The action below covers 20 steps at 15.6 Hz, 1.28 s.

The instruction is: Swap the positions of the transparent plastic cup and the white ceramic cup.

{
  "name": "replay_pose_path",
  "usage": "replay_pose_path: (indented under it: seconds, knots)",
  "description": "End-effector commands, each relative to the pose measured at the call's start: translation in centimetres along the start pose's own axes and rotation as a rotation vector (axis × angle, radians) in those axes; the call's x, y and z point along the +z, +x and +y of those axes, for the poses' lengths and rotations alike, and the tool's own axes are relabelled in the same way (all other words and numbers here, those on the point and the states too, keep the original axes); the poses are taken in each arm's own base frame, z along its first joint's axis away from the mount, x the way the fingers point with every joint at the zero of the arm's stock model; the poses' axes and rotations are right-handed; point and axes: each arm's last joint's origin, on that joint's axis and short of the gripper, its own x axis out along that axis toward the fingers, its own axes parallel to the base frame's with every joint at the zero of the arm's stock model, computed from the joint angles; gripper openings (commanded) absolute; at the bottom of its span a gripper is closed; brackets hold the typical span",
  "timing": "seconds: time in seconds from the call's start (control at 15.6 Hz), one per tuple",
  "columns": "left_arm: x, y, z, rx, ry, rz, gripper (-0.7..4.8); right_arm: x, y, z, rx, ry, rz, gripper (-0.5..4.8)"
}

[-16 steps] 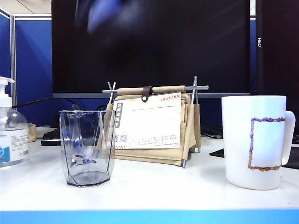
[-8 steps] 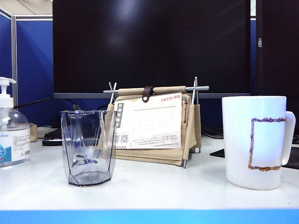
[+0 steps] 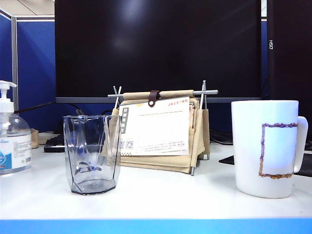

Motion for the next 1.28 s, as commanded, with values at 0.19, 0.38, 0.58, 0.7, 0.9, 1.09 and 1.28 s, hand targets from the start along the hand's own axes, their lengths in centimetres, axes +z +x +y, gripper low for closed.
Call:
replay_pose_path:
  seconds: [0.19, 0.38, 0.58, 0.7, 0.9, 1.09, 1.28]
  knots:
    - [-3.6, 0.7, -5.6, -0.299, -0.376, 0.096, -0.06, -6.0, 1.2, -0.4, -0.008, -0.009, 0.080, 1.48]
    - [-6.7, 2.0, -8.4, -0.364, -0.587, 0.169, -0.06, -8.8, 2.4, -0.5, -0.017, -0.032, 0.145, 1.48]
    - [-10.1, 3.0, -10.8, -0.439, -0.659, 0.199, -0.06, -12.0, 3.7, -0.4, -0.015, -0.030, 0.140, 1.48]
    - [-12.6, 3.2, -12.2, -0.445, -0.645, 0.249, -0.06, -14.9, 4.6, -0.6, -0.015, 0.002, 0.130, 1.48]
    - [-16.1, 3.2, -13.9, -0.460, -0.635, 0.318, -0.06, -18.7, 5.1, -1.0, -0.022, 0.040, 0.146, 1.48]
    - [-18.3, 3.0, -14.9, -0.468, -0.623, 0.360, -0.06, -19.6, 5.0, -1.2, -0.043, 0.014, 0.216, 1.48]
    - [-19.9, 2.5, -15.4, -0.471, -0.592, 0.463, -0.06, -20.3, 4.8, -1.5, -0.103, -0.027, 0.277, 1.48]
